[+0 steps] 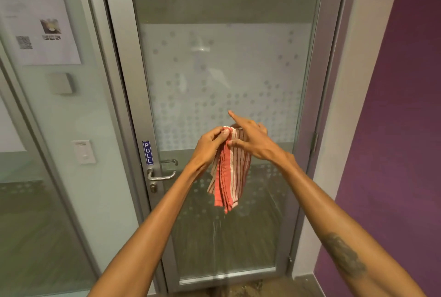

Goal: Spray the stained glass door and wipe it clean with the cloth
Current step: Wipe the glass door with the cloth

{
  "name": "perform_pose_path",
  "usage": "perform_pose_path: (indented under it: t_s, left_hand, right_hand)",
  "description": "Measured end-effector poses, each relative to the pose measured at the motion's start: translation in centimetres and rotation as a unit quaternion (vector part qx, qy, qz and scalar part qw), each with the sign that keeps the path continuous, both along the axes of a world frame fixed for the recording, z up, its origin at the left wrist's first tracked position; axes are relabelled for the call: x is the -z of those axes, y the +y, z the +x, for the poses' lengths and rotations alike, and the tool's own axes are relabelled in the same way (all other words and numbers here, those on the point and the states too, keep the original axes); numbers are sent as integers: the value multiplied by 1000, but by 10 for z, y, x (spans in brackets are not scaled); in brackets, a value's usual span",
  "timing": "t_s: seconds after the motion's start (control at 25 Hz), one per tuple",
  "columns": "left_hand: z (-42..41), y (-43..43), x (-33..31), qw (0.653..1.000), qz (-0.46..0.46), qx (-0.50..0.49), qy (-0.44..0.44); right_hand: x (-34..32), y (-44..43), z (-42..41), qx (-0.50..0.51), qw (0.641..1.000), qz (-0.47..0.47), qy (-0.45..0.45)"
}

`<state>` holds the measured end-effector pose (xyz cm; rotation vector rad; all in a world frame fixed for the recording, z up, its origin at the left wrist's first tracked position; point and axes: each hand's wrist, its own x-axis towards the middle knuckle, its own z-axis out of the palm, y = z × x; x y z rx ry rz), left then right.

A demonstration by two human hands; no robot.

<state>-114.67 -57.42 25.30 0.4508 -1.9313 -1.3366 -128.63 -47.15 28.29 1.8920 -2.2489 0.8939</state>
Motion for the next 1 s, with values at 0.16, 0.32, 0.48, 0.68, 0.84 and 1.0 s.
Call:
perform_pose_path:
  t_s: [0.16,0.32,0.48,0.68,0.84,1.0]
  left_hand:
    - [10,24,-4,999,-41,-1,9]
    - [8,28,-3,998,-62,24,-20]
    - [7,12,9,987,-48,95,-118]
    - [21,-16,39,990,55,92,-96]
    - [11,-16,51,950,297,27,87]
    - [-1,-15,41,902,381,5,201]
  right_hand:
    - [-30,23,-3,8,998,28,63]
    - [-46,34,2,5,994,-30,102]
    - [-60,36,-5,44,993,-77,75]
    - [-66,36,-21,81,983,-166,7]
    - [-56,27,-17,138,966,-214,-42]
    - [-33,19,-17,173,955,-224,-92]
